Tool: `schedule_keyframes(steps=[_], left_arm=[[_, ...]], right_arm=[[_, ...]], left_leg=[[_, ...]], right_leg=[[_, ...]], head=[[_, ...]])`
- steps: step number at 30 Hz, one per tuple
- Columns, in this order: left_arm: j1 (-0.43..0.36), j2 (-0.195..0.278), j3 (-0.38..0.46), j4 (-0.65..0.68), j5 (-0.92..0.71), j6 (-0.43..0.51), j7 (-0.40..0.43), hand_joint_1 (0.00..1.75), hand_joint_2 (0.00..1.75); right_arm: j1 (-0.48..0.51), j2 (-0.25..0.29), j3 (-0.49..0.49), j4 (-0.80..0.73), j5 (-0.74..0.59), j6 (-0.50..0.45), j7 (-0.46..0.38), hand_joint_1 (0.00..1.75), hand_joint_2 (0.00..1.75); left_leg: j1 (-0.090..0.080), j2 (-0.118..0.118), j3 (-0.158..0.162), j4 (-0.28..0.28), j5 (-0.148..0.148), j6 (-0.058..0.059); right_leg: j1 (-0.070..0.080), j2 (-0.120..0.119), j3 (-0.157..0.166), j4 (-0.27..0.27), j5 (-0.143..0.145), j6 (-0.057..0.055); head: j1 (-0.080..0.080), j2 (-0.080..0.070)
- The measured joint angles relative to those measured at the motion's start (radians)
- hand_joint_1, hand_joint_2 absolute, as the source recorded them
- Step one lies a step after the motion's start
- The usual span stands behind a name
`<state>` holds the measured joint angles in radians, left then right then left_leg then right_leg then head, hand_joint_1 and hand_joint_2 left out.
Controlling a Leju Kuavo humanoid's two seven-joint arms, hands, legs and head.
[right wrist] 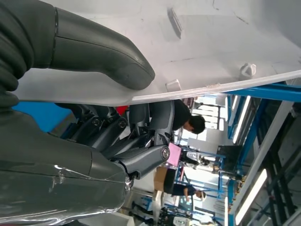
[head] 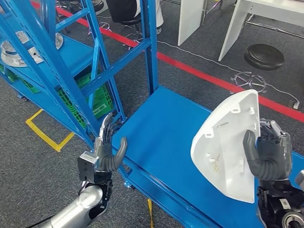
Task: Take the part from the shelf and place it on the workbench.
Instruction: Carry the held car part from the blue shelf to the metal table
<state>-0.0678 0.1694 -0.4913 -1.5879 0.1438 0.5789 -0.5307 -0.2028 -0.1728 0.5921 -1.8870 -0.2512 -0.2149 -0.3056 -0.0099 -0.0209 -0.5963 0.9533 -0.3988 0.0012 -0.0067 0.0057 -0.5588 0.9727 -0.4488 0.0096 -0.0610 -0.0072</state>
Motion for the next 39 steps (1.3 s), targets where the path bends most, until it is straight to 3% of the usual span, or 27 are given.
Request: schedule_keyframes(steps=[20,39], left_arm=[[0.015,0.002,0.0,-0.052,0.007,0.011,-0.004,0.0,1.75],[0.015,0.001,-0.001,-0.06,0.006,0.011,-0.003,0.0,1.75]], right_arm=[[-0.002,-0.003,0.006,-0.042,0.019,0.004,0.011,1.75,1.75],[-0.001,-0.007,0.025,-0.041,0.13,-0.045,0.035,1.75,1.75]], left_leg=[[0.0,0.0,0.0,0.0,0.0,0.0],[0.0,0.0,0.0,0.0,-0.001,0.0]], right_leg=[[0.0,0.0,0.0,0.0,0.0,0.0],[0.0,0.0,0.0,0.0,-0.001,0.0]], head=[[0.0,0.0],[0.0,0.0]])
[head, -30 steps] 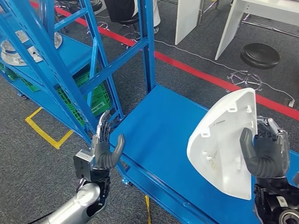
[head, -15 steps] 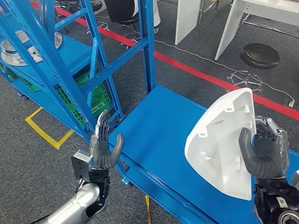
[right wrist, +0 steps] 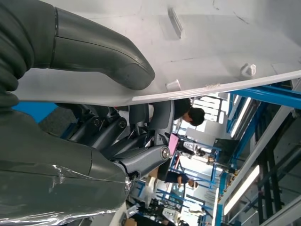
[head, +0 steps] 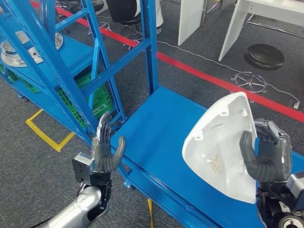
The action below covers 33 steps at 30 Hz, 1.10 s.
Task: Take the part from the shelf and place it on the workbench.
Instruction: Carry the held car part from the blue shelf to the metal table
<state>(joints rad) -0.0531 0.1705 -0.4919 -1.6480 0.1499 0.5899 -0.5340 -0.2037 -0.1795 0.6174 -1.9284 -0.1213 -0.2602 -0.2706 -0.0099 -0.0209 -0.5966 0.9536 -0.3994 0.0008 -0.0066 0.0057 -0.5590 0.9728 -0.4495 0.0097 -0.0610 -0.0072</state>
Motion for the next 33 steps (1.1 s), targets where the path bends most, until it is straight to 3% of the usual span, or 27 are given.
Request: schedule_keyframes(steps=[22,33], left_arm=[[-0.046,-0.026,-0.014,0.002,-0.003,-0.044,0.006,0.0,1.75],[-0.044,-0.022,-0.014,0.003,0.0,-0.033,0.005,0.0,1.75]], right_arm=[[0.028,-0.018,0.0,-0.017,0.023,-0.019,0.021,1.75,1.75],[0.02,-0.018,0.016,-0.016,0.019,-0.004,0.022,1.75,1.75]], left_leg=[[-0.001,0.0,0.0,0.001,-0.002,0.001],[-0.006,0.0,-0.003,0.01,-0.012,0.014]], right_leg=[[0.0,0.0,0.0,0.0,0.0,0.0],[-0.002,-0.001,0.004,-0.001,-0.005,0.009]], head=[[0.0,0.0],[0.0,0.0]])
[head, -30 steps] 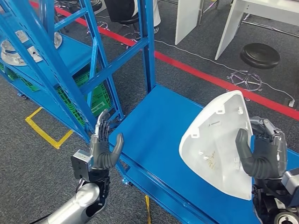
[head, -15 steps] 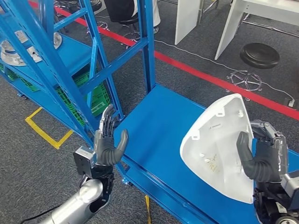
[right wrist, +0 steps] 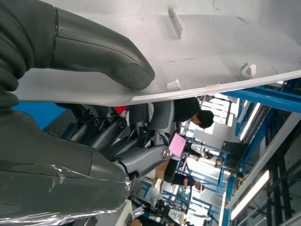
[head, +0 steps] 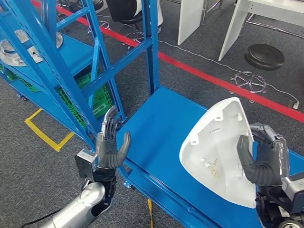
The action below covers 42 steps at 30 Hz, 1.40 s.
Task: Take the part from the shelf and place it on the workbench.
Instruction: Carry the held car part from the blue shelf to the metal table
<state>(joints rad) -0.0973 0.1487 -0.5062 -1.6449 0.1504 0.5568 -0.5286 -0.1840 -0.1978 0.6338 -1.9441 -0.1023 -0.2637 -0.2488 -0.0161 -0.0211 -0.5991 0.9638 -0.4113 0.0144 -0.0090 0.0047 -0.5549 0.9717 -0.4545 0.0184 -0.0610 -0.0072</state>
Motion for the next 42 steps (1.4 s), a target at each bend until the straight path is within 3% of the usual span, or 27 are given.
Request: schedule_keyframes(steps=[2,4,5,7,8,9,10,13,15,17,18,20,22,24,25,26,28,30,31,32,33,35,37,39,40,42], left_arm=[[0.001,0.005,0.0,-0.001,0.004,0.009,0.002,0.0,1.75],[0.003,0.009,0.0,-0.002,0.006,0.017,0.002,0.0,1.75],[0.004,0.01,0.0,-0.003,0.006,0.019,0.002,0.0,1.75],[0.005,0.011,0.0,-0.003,0.006,0.023,0.002,0.0,1.75],[0.007,0.011,0.0,-0.003,0.007,0.025,0.002,0.0,1.75],[0.008,0.011,0.0,-0.003,0.007,0.026,0.003,0.0,1.75],[0.009,0.011,0.0,-0.003,0.007,0.028,0.003,0.0,1.75],[0.009,0.012,0.0,-0.003,0.007,0.029,0.003,0.0,1.75],[0.009,0.014,0.0,-0.004,0.008,0.029,0.003,0.0,1.75],[0.01,0.016,-0.001,-0.004,0.009,0.029,0.005,0.0,1.75],[0.01,0.018,-0.001,-0.004,0.01,0.028,0.006,0.0,1.75],[0.007,0.021,-0.001,-0.004,0.01,0.027,0.009,0.0,1.75],[0.004,0.023,-0.001,-0.004,0.011,0.024,0.012,0.0,1.75],[0.004,0.024,-0.002,-0.004,0.012,0.021,0.014,0.0,1.75],[0.004,0.025,-0.002,-0.004,0.012,0.021,0.014,0.0,1.75],[0.004,0.026,-0.002,-0.004,0.013,0.021,0.015,0.0,1.75],[0.002,0.027,-0.002,-0.004,0.013,0.02,0.014,0.0,1.75],[-0.002,0.027,-0.002,-0.005,0.013,0.02,0.014,0.0,1.75],[-0.004,0.027,-0.002,-0.005,0.013,0.02,0.013,0.0,1.75],[-0.005,0.028,-0.002,-0.005,0.013,0.02,0.013,0.0,1.75],[-0.005,0.028,-0.002,-0.005,0.014,0.02,0.012,0.0,1.75],[-0.007,0.029,-0.003,-0.005,0.016,0.02,0.01,0.0,1.75],[-0.01,0.026,-0.004,-0.005,0.021,0.021,0.005,0.0,1.75],[-0.011,0.024,-0.006,-0.004,0.028,0.023,0.0,0.0,1.75],[-0.011,0.024,-0.007,-0.004,0.031,0.026,-0.002,0.0,1.75],[-0.011,0.024,-0.009,-0.003,0.035,0.03,-0.005,0.0,1.75]], right_arm=[[-0.006,0.0,0.005,0.001,-0.004,0.005,-0.007,1.75,1.75],[-0.01,0.0,0.008,0.003,-0.007,0.006,-0.011,1.75,1.75],[-0.012,0.0,0.009,0.004,-0.008,0.008,-0.012,1.75,1.75],[-0.016,0.0,0.012,0.007,-0.009,0.012,-0.015,1.75,1.75],[-0.016,0.0,0.014,0.009,-0.01,0.014,-0.016,1.75,1.75],[-0.016,0.0,0.016,0.011,-0.01,0.015,-0.017,1.75,1.75],[-0.016,0.0,0.018,0.012,-0.011,0.016,-0.018,1.75,1.75],[-0.02,0.0,0.02,0.016,-0.02,0.015,-0.019,1.75,1.75],[-0.025,0.0,0.021,0.018,-0.022,0.014,-0.016,1.75,1.75],[-0.028,0.0,0.024,0.019,-0.019,0.011,-0.01,1.75,1.75],[-0.031,0.0,0.025,0.019,-0.018,0.008,-0.007,1.75,1.75],[-0.037,0.0,0.026,0.02,-0.016,0.002,-0.004,1.75,1.75],[-0.04,-0.001,0.027,0.02,-0.016,-0.003,-0.002,1.75,1.75],[-0.04,-0.001,0.028,0.021,-0.014,-0.006,-0.001,1.75,1.75],[-0.04,-0.001,0.028,0.021,-0.013,-0.006,0.0,1.75,1.75],[-0.04,-0.001,0.029,0.021,-0.013,-0.007,0.0,1.75,1.75],[-0.042,-0.001,0.03,0.021,-0.012,-0.007,0.0,1.75,1.75],[-0.043,-0.001,0.031,0.021,-0.012,-0.008,0.0,1.75,1.75],[-0.043,-0.001,0.032,0.021,-0.012,-0.009,-0.001,1.75,1.75],[-0.044,-0.001,0.033,0.021,-0.013,-0.009,-0.001,1.75,1.75],[-0.044,-0.001,0.034,0.021,-0.013,-0.009,-0.001,1.75,1.75],[-0.045,-0.002,0.035,0.021,-0.014,-0.01,-0.005,1.75,1.75],[-0.044,-0.004,0.036,0.022,-0.018,-0.008,-0.01,1.75,1.75],[-0.042,-0.006,0.039,0.025,-0.021,-0.002,-0.016,1.75,1.75],[-0.041,-0.006,0.041,0.025,-0.022,0.003,-0.021,1.75,1.75],[-0.042,-0.007,0.044,0.026,-0.022,0.012,-0.031,1.75,1.75]], left_leg=[[0.003,-0.002,0.004,-0.007,0.001,0.005],[0.011,-0.007,0.017,-0.023,0.006,0.011],[0.016,-0.01,0.024,-0.029,0.008,0.013],[0.017,-0.019,0.029,-0.031,0.008,0.016],[0.019,-0.027,0.029,-0.031,0.007,0.015],[0.02,-0.035,0.03,-0.03,0.005,0.013],[0.023,-0.045,0.032,-0.029,0.004,0.01],[0.033,-0.07,0.033,-0.016,-0.007,-0.01],[0.034,-0.086,0.024,-0.006,-0.009,-0.027],[0.038,-0.098,0.017,-0.007,-0.005,-0.04],[0.039,-0.088,0.015,-0.001,-0.008,-0.044],[0.037,-0.041,-0.015,0.063,-0.04,-0.051],[0.035,0.002,-0.089,0.205,-0.1,-0.052],[0.034,0.01,-0.149,0.307,-0.126,-0.048],[0.032,0.012,-0.151,0.302,-0.112,-0.044],[0.028,0.016,-0.13,0.257,-0.083,-0.037],[0.011,0.064,-0.054,0.106,-0.021,-0.016],[-0.007,0.103,-0.007,0.012,0.004,-0.001],[-0.011,0.103,-0.004,0.002,0.002,0.001],[-0.011,0.085,-0.004,-0.001,0.004,0.002],[-0.007,0.071,-0.002,-0.006,0.007,0.004],[0.002,0.043,0.005,-0.016,0.013,0.01],[0.007,0.016,0.008,-0.019,0.015,0.014],[0.008,-0.015,0.009,-0.018,0.015,0.016],[0.009,-0.033,0.01,-0.016,0.014,0.015],[0.014,-0.067,0.013,-0.011,0.01,0.01]], right_leg=[[0.0,-0.004,0.002,-0.002,-0.003,0.004],[0.001,-0.006,-0.007,0.026,-0.025,0.01],[0.001,-0.006,-0.024,0.07,-0.051,0.013],[-0.005,-0.005,-0.086,0.208,-0.116,0.021],[-0.009,-0.005,-0.114,0.265,-0.135,0.025],[-0.013,-0.005,-0.127,0.29,-0.136,0.029],[-0.018,-0.004,-0.119,0.272,-0.115,0.033],[-0.029,0.017,-0.021,0.077,-0.022,0.046],[-0.03,0.036,0.013,0.013,-0.012,0.04],[-0.024,0.027,0.015,0.011,-0.014,0.022],[-0.022,0.018,0.016,0.009,-0.013,0.014],[-0.02,-0.003,0.02,0.005,-0.012,-0.003],[-0.013,-0.026,0.021,0.004,-0.014,-0.014],[-0.005,-0.052,0.022,0.004,-0.017,-0.02],[-0.002,-0.064,0.024,0.004,-0.019,-0.022],[0.001,-0.077,0.026,0.003,-0.021,-0.023],[0.007,-0.1,0.033,0.004,-0.026,-0.023],[0.011,-0.121,0.038,0.003,-0.033,-0.018],[0.013,-0.131,0.04,0.003,-0.036,-0.014],[0.014,-0.144,0.043,0.001,-0.038,-0.01],[0.012,-0.142,0.043,0.004,-0.044,-0.006],[0.009,-0.093,0.026,0.051,-0.076,0.002],[0.005,-0.028,-0.033,0.177,-0.136,0.008],[0.001,-0.009,-0.094,0.291,-0.17,0.014],[-0.001,-0.008,-0.103,0.297,-0.157,0.016],[-0.007,0.004,-0.067,0.196,-0.081,0.019]], head=[[-0.001,0.0],[0.0,0.0],[0.003,0.0],[0.009,0.0],[0.01,0.0],[0.01,0.0],[0.01,0.0],[0.015,0.0],[0.017,0.0],[0.013,0.0],[0.011,0.0],[0.004,0.0],[-0.003,0.0],[-0.007,0.0],[-0.009,0.0],[-0.01,0.0],[-0.011,0.0],[-0.01,0.0],[-0.009,0.0],[-0.008,0.0],[-0.008,0.0],[-0.004,0.0],[0.004,0.0],[0.008,0.0],[0.008,0.0],[0.009,0.0]])
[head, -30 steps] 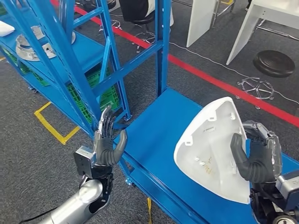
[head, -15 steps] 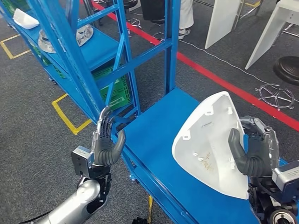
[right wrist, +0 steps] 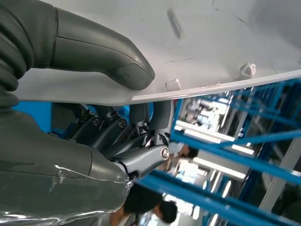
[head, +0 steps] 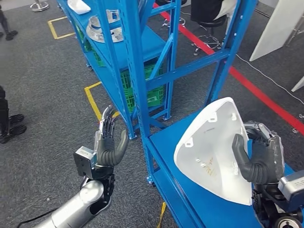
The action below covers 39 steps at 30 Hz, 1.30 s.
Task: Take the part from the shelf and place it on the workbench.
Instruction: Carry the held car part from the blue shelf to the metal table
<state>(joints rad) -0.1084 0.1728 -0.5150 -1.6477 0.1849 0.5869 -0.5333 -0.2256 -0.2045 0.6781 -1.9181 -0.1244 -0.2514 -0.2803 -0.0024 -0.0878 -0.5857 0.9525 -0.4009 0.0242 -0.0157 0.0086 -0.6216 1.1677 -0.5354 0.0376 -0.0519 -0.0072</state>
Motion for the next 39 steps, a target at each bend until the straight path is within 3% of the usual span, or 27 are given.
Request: schedule_keyframes(steps=[2,4,6,8,10,12,13,14,15,17,19,21,23,25,26,27,28,29,30,32,34,36,37,39], left_arm=[[-0.001,0.0,-0.001,0.0,0.002,0.002,-0.001,0.0,1.75],[-0.003,0.0,-0.002,0.0,0.003,0.003,-0.001,0.0,1.75],[-0.003,0.002,-0.003,0.0,0.004,0.003,-0.002,0.0,1.75],[-0.003,0.004,-0.005,0.0,0.004,0.004,-0.003,0.0,1.75],[-0.006,0.005,-0.006,0.0,0.004,0.004,-0.003,0.0,1.75],[-0.006,0.005,-0.006,0.0,0.004,0.005,-0.003,0.0,1.75],[-0.005,0.005,-0.006,0.0,0.004,0.005,-0.003,0.0,1.75],[-0.004,0.006,-0.006,0.0,0.004,0.005,-0.003,0.0,1.75],[-0.004,0.006,-0.006,0.0,0.005,0.006,-0.003,0.0,1.75],[-0.005,0.006,-0.007,0.0,0.005,0.006,-0.003,0.0,1.75],[-0.007,0.006,-0.007,0.0,0.004,0.006,-0.004,0.0,1.75],[-0.008,0.007,-0.007,0.0,0.004,0.006,-0.004,0.0,1.75],[-0.008,0.007,-0.007,0.0,0.004,0.006,-0.004,0.0,1.75],[-0.009,0.006,-0.007,0.0,0.004,0.007,-0.004,0.0,1.75],[-0.01,0.005,-0.007,0.0,0.004,0.007,-0.004,0.0,1.75],[-0.009,0.004,-0.007,0.0,0.004,0.007,-0.004,0.0,1.75],[-0.008,0.004,-0.007,0.0,0.004,0.008,-0.004,0.0,1.75],[-0.008,0.004,-0.007,0.0,0.004,0.009,-0.003,0.0,1.75],[-0.007,0.004,-0.007,0.0,0.004,0.01,-0.002,0.0,1.75],[-0.008,0.004,-0.007,0.0,0.004,0.011,-0.001,0.0,1.75],[-0.008,0.004,-0.008,0.0,0.004,0.012,0.001,0.0,1.75],[-0.007,0.005,-0.008,0.0,0.005,0.012,0.002,0.0,1.75],[-0.006,0.006,-0.008,0.0,0.005,0.012,0.002,0.0,1.75],[-0.006,0.008,-0.009,-0.001,0.005,0.012,0.001,0.0,1.75]], right_arm=[[-0.002,0.0,0.003,0.0,0.001,0.007,-0.01,1.75,1.75],[-0.004,-0.001,0.007,0.0,0.003,0.015,-0.017,1.75,1.75],[-0.007,0.0,0.01,0.0,0.004,0.03,-0.029,1.75,1.75],[-0.012,0.0,0.014,-0.002,0.007,0.05,-0.047,1.75,1.75],[-0.015,0.0,0.018,-0.007,0.01,0.07,-0.062,1.75,1.75],[-0.015,0.0,0.025,-0.01,0.013,0.083,-0.07,1.75,1.75],[-0.015,0.0,0.029,-0.011,0.014,0.086,-0.071,1.75,1.75],[-0.015,0.0,0.032,-0.012,0.014,0.087,-0.072,1.75,1.75],[-0.015,0.0,0.035,-0.013,0.014,0.087,-0.072,1.75,1.75],[-0.017,0.0,0.038,-0.018,0.014,0.087,-0.073,1.75,1.75],[-0.02,0.0,0.041,-0.021,0.014,0.087,-0.074,1.75,1.75],[-0.021,0.0,0.045,-0.024,0.014,0.087,-0.075,1.75,1.75],[-0.023,0.0,0.048,-0.027,0.015,0.088,-0.076,1.75,1.75],[-0.024,0.0,0.051,-0.028,0.016,0.094,-0.078,1.75,1.75],[-0.023,0.0,0.052,-0.029,0.018,0.1,-0.079,1.75,1.75],[-0.021,0.0,0.055,-0.029,0.02,0.109,-0.08,1.75,1.75],[-0.019,0.0,0.058,-0.029,0.022,0.117,-0.082,1.75,1.75],[-0.018,0.0,0.062,-0.029,0.025,0.126,-0.084,1.75,1.75],[-0.018,0.0,0.066,-0.03,0.026,0.134,-0.086,1.75,1.75],[-0.019,0.0,0.072,-0.032,0.031,0.148,-0.088,1.75,1.75],[-0.019,0.0,0.08,-0.034,0.037,0.156,-0.09,1.75,1.75],[-0.021,0.001,0.088,-0.037,0.04,0.159,-0.091,1.75,1.75],[-0.021,0.001,0.091,-0.038,0.041,0.159,-0.091,1.75,1.75],[-0.023,0.003,0.096,-0.042,0.041,0.159,-0.091,1.75,1.75]], left_leg=[[0.003,-0.03,-0.002,0.009,-0.005,-0.01],[0.006,-0.055,-0.012,0.014,-0.003,-0.023],[0.011,-0.07,-0.02,0.013,0.002,-0.036],[0.008,-0.018,-0.042,0.051,-0.019,-0.046],[0.006,0.055,-0.103,0.168,-0.074,-0.054],[0.009,0.077,-0.172,0.292,-0.115,-0.059],[0.01,0.079,-0.186,0.312,-0.112,-0.059],[0.011,0.082,-0.176,0.289,-0.091,-0.059],[0.01,0.09,-0.146,0.23,-0.058,-0.056],[0.004,0.136,-0.067,0.083,-0.004,-0.047],[-0.005,0.161,-0.031,0.015,0.01,-0.035],[-0.007,0.134,-0.028,0.008,0.01,-0.024],[-0.002,0.109,-0.02,0.0,0.012,-0.014],[0.002,0.087,-0.014,-0.005,0.013,-0.005],[0.002,0.074,-0.013,-0.005,0.013,-0.001],[0.001,0.06,-0.012,-0.004,0.012,0.0],[0.001,0.045,-0.011,-0.004,0.012,0.001],[0.001,0.028,-0.01,-0.003,0.011,0.001],[0.001,0.012,-0.007,-0.002,0.01,0.0],[0.001,-0.019,-0.005,0.0,0.008,-0.005],[0.004,-0.045,-0.011,0.003,0.01,-0.014],[0.009,-0.072,-0.019,-0.001,0.017,-0.028],[0.009,-0.067,-0.021,0.0,0.017,-0.033],[0.004,-0.012,-0.046,0.049,-0.012,-0.042]], right_leg=[[-0.009,0.048,0.056,-0.129,0.054,0.001],[-0.011,0.078,0.082,-0.177,0.057,-0.006],[-0.008,0.057,0.089,-0.185,0.061,-0.018],[-0.007,0.028,0.096,-0.196,0.065,-0.032],[-0.003,-0.002,0.099,-0.201,0.066,-0.042],[0.001,-0.033,0.099,-0.201,0.063,-0.047],[0.003,-0.049,0.099,-0.201,0.061,-0.048],[0.004,-0.064,0.101,-0.201,0.059,-0.048],[0.004,-0.078,0.103,-0.201,0.056,-0.046],[0.008,-0.101,0.11,-0.2,0.049,-0.041],[0.014,-0.121,0.117,-0.202,0.041,-0.032],[0.014,-0.141,0.126,-0.206,0.034,-0.021],[0.009,-0.109,0.121,-0.182,0.012,-0.011],[0.006,-0.043,0.072,-0.073,-0.045,-0.006],[0.006,-0.024,0.034,0.004,-0.075,-0.005],[0.006,-0.015,-0.001,0.067,-0.094,-0.005],[0.006,-0.012,-0.023,0.098,-0.094,-0.005],[0.006,-0.011,-0.027,0.09,-0.073,-0.007],[0.006,-0.005,-0.01,0.039,-0.034,-0.01],[0.003,0.04,0.045,-0.105,0.045,-0.018],[0.002,0.081,0.082,-0.188,0.072,-0.023],[0.002,0.072,0.094,-0.202,0.07,-0.029],[0.002,0.057,0.098,-0.209,0.074,-0.033],[-0.002,0.027,0.108,-0.224,0.081,-0.044]], head=[[0.002,0.0],[0.003,0.0],[0.001,0.0],[-0.005,0.0],[-0.011,0.0],[-0.015,0.0],[-0.015,0.0],[-0.017,0.0],[-0.018,0.0],[-0.021,0.0],[-0.018,0.0],[-0.015,0.0],[-0.011,0.0],[-0.003,0.0],[0.0,0.0],[0.002,0.0],[0.002,0.0],[0.002,0.0],[0.002,0.0],[0.003,0.0],[0.003,0.0],[0.002,0.0],[0.002,0.0],[-0.007,0.0]])
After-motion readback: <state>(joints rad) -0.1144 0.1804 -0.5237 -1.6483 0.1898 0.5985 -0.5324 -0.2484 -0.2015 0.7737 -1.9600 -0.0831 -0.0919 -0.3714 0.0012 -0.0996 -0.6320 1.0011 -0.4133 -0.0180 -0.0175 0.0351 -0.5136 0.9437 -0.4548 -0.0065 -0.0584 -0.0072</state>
